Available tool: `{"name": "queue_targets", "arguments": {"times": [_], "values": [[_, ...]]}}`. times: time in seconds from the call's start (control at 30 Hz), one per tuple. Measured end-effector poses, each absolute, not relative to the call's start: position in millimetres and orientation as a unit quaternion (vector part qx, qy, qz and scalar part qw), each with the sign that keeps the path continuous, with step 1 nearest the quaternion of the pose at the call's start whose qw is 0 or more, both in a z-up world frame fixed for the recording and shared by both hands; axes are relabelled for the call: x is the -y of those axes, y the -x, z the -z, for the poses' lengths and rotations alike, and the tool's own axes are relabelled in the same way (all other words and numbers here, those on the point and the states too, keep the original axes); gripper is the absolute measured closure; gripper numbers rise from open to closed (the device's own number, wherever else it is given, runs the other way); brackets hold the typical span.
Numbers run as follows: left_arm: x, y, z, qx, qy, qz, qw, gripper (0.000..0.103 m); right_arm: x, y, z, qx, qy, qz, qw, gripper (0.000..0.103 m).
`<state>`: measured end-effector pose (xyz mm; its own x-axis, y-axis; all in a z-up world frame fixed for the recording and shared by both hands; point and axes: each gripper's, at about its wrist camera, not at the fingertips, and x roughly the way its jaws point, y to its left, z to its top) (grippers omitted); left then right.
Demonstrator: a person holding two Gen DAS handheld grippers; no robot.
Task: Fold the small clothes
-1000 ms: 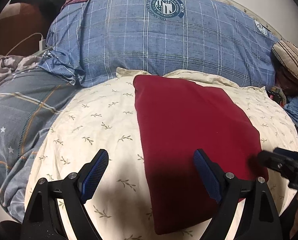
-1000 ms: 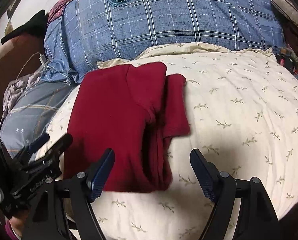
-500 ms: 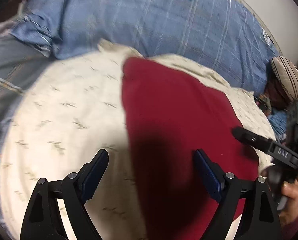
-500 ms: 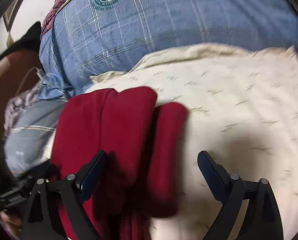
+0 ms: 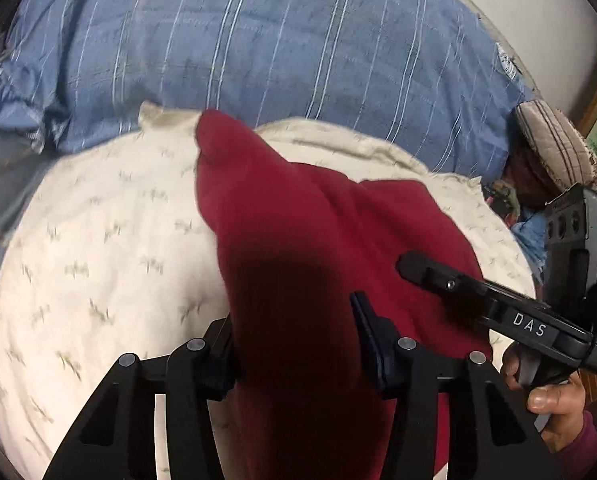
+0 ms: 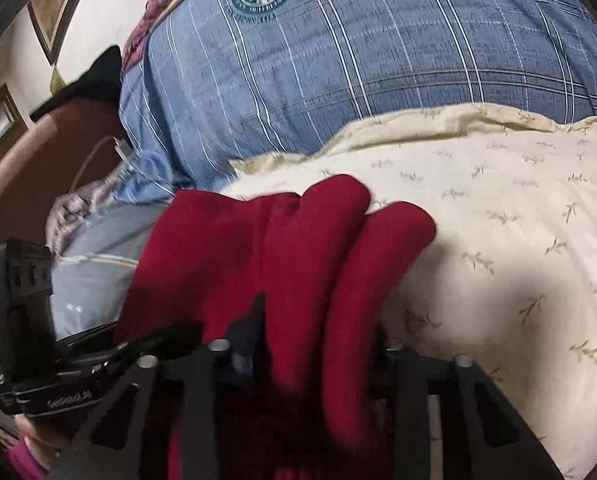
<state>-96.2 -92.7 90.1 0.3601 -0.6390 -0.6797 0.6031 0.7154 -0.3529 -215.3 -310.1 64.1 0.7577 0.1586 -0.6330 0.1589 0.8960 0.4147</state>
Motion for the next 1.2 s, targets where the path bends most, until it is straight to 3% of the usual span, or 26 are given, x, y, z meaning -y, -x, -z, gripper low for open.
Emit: {"name": "queue_targets", "arguments": {"times": [0.17, 0.27, 0.57, 0.97, 1.2], "values": [[95.6, 91.2, -79.8, -0.440, 0.015, 0.360, 0.823, 0.054, 314.2, 203.6, -58.7, -0.361, -0.220, 0.023, 0.906, 0.067], [90.3, 93.4, -68.4, -0.445, 0.017, 0.339, 0.829, 0.043, 315.5, 206.4, -50.6, -0.380, -0.209, 0.059, 0.899, 0.050], [69.2, 123.2, -74.9, -0.395, 0.016, 0.284, 0.874, 0.033, 300.9, 257.3, -91.9, -0.332, -0.162, 0.101, 0.924, 0.045], [67.4, 185.6, -91.8, -0.348, -0.028, 0.238, 0.906, 0.033, 255.0, 270.0, -88.7, -0.319, -0.102, 0.111, 0.936, 0.024], [62.5, 209.5, -109.4, -0.325, -0.028, 0.232, 0.916, 0.033, 251.2, 277.9, -91.3, -0.316, -0.103, 0.115, 0.936, 0.020]]}}
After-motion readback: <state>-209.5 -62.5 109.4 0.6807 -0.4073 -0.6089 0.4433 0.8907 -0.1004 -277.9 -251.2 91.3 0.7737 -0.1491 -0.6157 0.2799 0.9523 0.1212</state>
